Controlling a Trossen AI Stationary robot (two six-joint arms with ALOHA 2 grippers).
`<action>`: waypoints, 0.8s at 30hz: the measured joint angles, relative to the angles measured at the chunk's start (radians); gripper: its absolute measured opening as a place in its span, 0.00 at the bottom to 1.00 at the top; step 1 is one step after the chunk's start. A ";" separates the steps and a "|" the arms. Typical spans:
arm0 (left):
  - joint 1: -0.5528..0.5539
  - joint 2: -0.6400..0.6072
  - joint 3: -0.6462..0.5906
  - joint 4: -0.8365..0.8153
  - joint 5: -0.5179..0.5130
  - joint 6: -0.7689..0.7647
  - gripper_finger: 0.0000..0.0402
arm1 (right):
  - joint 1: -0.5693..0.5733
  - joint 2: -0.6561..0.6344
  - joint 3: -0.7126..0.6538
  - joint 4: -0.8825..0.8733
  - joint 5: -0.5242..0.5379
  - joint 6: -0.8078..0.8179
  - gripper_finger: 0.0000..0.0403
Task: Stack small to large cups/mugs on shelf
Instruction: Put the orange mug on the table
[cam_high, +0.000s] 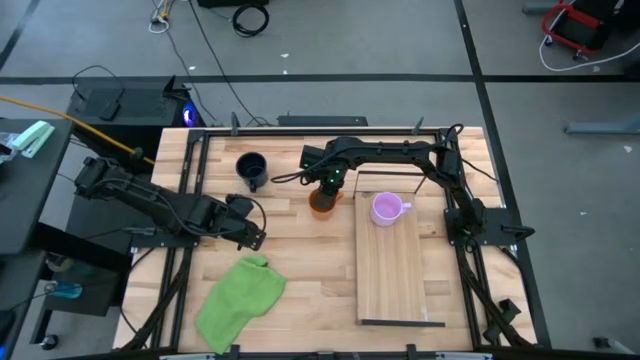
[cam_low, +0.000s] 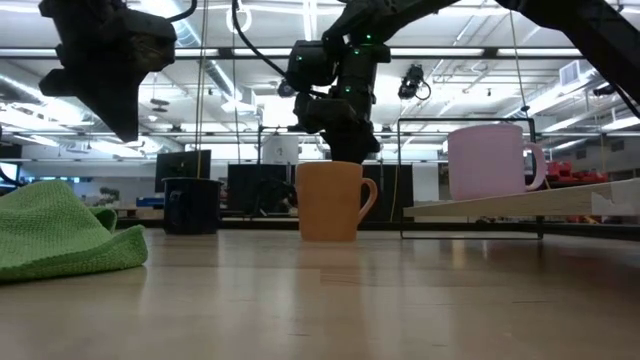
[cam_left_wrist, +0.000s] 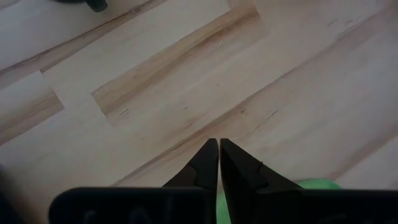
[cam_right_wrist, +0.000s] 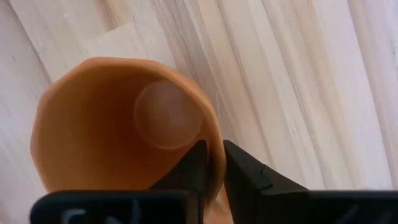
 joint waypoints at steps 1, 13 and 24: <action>0.000 0.000 0.000 0.000 -0.001 0.000 0.06 | 0.000 0.000 0.000 0.001 0.000 0.000 0.12; 0.000 0.000 0.000 0.015 -0.011 0.000 0.05 | 0.000 -0.002 0.004 -0.003 -0.001 0.008 0.04; 0.000 0.000 0.000 0.015 -0.015 0.000 0.06 | 0.000 0.000 0.151 -0.057 0.002 0.009 0.04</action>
